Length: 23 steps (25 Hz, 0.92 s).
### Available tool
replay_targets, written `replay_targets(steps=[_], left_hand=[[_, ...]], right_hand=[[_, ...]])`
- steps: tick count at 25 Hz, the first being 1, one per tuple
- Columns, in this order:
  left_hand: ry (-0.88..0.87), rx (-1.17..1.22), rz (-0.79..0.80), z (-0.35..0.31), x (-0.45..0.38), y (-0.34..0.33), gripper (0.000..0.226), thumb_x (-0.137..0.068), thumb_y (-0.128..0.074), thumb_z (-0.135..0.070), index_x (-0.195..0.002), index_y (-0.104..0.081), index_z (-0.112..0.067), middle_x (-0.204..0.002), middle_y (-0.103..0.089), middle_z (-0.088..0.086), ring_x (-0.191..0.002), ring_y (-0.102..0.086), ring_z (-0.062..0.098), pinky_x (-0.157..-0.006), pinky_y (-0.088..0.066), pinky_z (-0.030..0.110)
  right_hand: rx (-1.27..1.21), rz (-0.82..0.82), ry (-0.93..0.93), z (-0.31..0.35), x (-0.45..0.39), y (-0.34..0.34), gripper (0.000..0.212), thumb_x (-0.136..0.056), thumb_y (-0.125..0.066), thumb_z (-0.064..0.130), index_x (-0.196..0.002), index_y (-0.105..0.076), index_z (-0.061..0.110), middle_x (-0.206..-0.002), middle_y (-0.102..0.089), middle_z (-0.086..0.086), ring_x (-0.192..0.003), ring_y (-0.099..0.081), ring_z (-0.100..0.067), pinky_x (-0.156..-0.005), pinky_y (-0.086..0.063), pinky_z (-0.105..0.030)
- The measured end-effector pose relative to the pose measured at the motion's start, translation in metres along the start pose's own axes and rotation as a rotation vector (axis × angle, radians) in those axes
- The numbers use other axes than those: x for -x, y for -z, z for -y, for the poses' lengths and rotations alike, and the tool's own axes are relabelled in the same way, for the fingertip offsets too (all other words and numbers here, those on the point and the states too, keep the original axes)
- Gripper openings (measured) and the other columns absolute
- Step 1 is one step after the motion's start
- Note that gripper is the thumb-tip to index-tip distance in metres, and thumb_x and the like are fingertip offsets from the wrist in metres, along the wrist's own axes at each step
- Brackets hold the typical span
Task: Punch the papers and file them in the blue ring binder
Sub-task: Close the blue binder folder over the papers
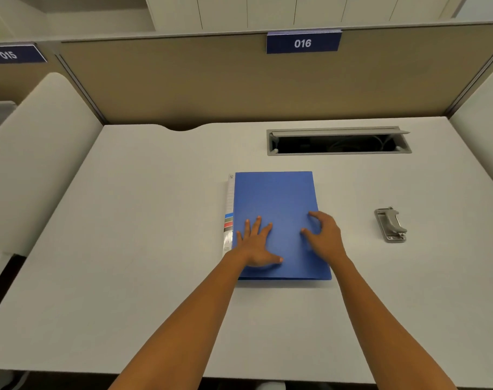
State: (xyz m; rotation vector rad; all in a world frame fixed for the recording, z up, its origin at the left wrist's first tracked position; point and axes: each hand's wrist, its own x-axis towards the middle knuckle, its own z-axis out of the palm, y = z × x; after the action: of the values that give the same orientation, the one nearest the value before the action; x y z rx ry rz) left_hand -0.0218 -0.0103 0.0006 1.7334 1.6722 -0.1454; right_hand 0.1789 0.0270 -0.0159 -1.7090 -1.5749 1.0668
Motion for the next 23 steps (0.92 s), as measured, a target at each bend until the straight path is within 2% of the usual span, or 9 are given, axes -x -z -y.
replay_targets(steps=[3, 6, 10, 13, 19, 23], left_hand=[[0.021, -0.023, -0.025, 0.001, -0.006, -0.009, 0.098, -0.086, -0.06, -0.056, -0.155, 0.002, -0.025, -0.16, 0.022, 0.003, -0.145, 0.026, 0.032, -0.116, 0.011, 0.052], [0.039, -0.054, -0.037, 0.003, -0.011, -0.011, 0.093, -0.088, -0.058, -0.054, -0.155, -0.001, -0.026, -0.161, 0.021, 0.002, -0.146, 0.024, 0.031, -0.117, 0.011, 0.05], [0.08, -0.085, -0.045, 0.012, -0.016, -0.007, 0.09, -0.089, -0.056, -0.054, -0.155, -0.001, -0.028, -0.161, 0.019, 0.0, -0.147, 0.023, 0.029, -0.116, 0.01, 0.053], [0.134, -0.12, -0.04, 0.027, -0.015, 0.001, 0.091, -0.086, -0.056, -0.059, -0.154, -0.001, -0.032, -0.161, 0.019, -0.003, -0.146, 0.024, 0.028, -0.113, 0.011, 0.062], [0.251, -0.132, -0.052, 0.075, -0.007, 0.028, 0.113, -0.071, -0.071, -0.063, -0.153, 0.001, -0.033, -0.159, 0.025, -0.006, -0.144, 0.029, 0.029, -0.107, 0.01, 0.07], [0.266, -0.107, -0.107, 0.12, -0.001, 0.046, 0.117, -0.066, -0.076, -0.061, -0.152, -0.003, -0.032, -0.16, 0.023, -0.008, -0.144, 0.029, 0.027, -0.106, 0.01, 0.071]], right_hand=[[0.11, 0.082, 0.007, -0.022, 0.013, -0.011, 0.062, -0.085, -0.071, 0.034, -0.139, -0.045, 0.019, -0.154, -0.029, -0.006, -0.141, -0.031, -0.024, -0.113, -0.031, -0.039], [0.363, 0.079, 0.089, -0.036, 0.016, -0.021, 0.069, -0.085, -0.064, 0.049, -0.144, -0.039, 0.024, -0.159, -0.019, -0.004, -0.146, -0.02, -0.024, -0.117, -0.02, -0.045], [0.566, 0.093, 0.109, -0.036, 0.02, -0.039, 0.074, -0.09, -0.043, 0.062, -0.152, -0.017, 0.029, -0.162, -0.003, -0.001, -0.148, 0.002, -0.03, -0.119, -0.003, -0.047], [0.667, 0.108, 0.132, -0.03, 0.021, -0.057, 0.084, -0.084, -0.019, 0.076, -0.153, -0.004, 0.031, -0.162, 0.006, -0.001, -0.148, 0.007, -0.032, -0.118, 0.002, -0.047], [0.706, 0.211, 0.232, -0.001, 0.01, -0.105, 0.086, -0.083, -0.014, 0.074, -0.154, 0.0, 0.027, -0.161, 0.012, -0.003, -0.147, 0.012, -0.029, -0.118, 0.004, -0.045], [0.669, 0.282, 0.309, 0.023, 0.002, -0.142, 0.095, -0.074, 0.004, 0.079, -0.153, 0.001, 0.026, -0.161, 0.012, -0.003, -0.147, 0.012, -0.032, -0.118, 0.005, -0.044]])
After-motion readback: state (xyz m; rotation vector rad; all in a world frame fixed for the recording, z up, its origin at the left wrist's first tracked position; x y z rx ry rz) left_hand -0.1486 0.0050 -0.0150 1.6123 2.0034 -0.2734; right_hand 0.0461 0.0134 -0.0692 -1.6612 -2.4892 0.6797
